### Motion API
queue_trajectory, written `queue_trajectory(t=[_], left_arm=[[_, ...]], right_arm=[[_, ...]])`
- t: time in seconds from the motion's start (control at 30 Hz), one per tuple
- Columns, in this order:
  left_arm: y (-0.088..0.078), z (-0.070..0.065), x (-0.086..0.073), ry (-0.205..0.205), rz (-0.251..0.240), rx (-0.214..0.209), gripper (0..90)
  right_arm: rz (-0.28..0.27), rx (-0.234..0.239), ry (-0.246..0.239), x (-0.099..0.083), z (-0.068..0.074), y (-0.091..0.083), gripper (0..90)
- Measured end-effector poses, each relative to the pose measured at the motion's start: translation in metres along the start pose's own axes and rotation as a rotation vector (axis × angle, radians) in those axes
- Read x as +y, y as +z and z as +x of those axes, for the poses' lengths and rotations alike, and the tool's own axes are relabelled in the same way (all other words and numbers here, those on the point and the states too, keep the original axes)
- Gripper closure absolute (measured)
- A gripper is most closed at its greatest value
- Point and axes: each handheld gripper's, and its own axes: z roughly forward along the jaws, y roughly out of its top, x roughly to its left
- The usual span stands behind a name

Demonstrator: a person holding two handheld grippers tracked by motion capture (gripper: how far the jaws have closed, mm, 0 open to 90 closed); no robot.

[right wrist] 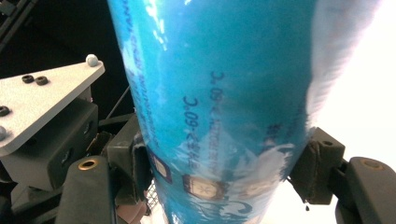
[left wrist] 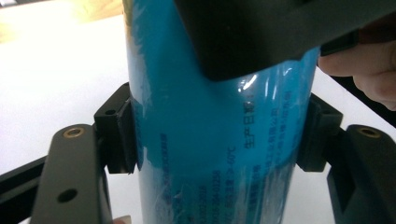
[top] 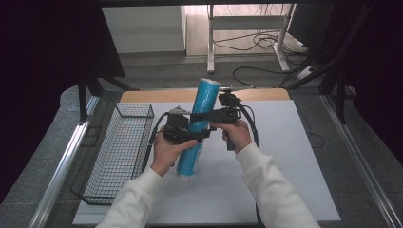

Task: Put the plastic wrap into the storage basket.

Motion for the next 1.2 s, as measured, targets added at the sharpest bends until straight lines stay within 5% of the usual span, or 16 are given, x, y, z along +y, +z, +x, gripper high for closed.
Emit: queue_trajectory(t=[0.2,0.37,0.4,0.7,1.2], left_arm=[[0.000,0.006,-0.001,-0.019,0.032,-0.040,31.5],[-0.007,0.012,0.000,-0.039,0.033,-0.078,31.5],[-0.010,0.013,0.001,-0.043,0.031,-0.080,31.6],[-0.026,0.018,0.001,-0.045,0.028,-0.060,31.6],[-0.067,0.032,0.004,-0.075,0.052,0.012,31.6]], right_arm=[[0.032,-0.008,-0.036,0.001,0.001,0.005,30.5],[0.026,0.085,-0.018,0.005,-0.003,0.000,21.6],[0.020,0.067,-0.056,0.003,0.000,-0.005,18.5],[-0.018,-0.008,-0.095,-0.014,-0.006,-0.033,14.4],[-0.041,-0.184,-0.156,-0.112,-0.055,-0.084,15.1]])
